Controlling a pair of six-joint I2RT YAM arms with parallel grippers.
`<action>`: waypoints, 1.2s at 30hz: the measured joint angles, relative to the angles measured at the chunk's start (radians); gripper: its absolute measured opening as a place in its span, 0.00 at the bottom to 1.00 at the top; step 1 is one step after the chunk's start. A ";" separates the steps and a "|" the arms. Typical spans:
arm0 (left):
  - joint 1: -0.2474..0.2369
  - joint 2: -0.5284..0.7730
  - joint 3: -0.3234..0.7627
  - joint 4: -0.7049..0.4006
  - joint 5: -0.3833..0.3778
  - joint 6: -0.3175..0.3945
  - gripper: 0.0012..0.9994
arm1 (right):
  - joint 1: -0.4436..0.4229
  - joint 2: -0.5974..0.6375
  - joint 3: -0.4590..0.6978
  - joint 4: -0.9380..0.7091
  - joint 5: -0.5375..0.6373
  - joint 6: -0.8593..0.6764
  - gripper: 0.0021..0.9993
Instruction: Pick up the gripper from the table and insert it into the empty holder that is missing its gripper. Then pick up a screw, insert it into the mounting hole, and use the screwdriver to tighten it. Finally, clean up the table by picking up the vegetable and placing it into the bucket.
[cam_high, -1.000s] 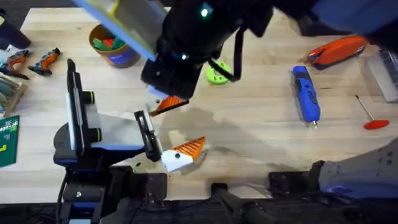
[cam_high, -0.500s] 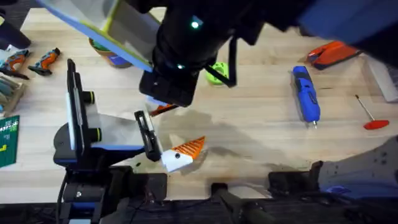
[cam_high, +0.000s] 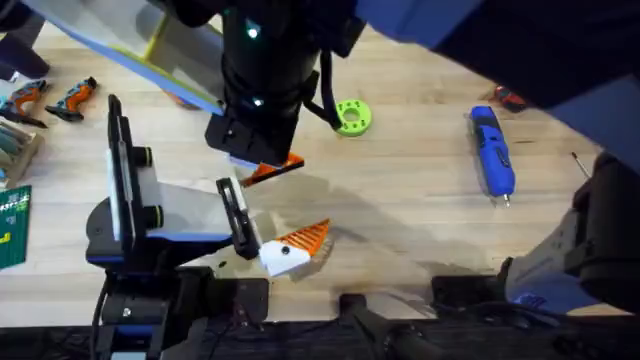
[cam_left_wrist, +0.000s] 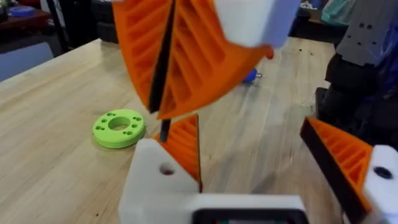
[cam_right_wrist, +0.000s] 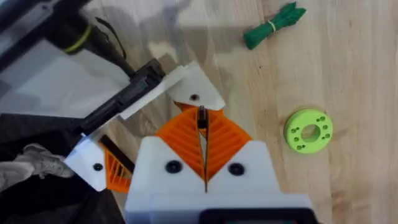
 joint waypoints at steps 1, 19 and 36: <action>0.000 0.000 0.000 0.000 0.000 0.000 0.99 | 0.001 0.002 0.001 -0.002 0.000 0.000 0.00; 0.000 0.000 0.000 0.000 0.000 0.000 0.99 | 0.021 0.016 0.004 -0.011 0.000 -0.003 0.00; 0.000 0.000 0.000 0.000 0.000 0.000 0.99 | 0.021 0.038 0.005 -0.012 0.000 -0.003 0.00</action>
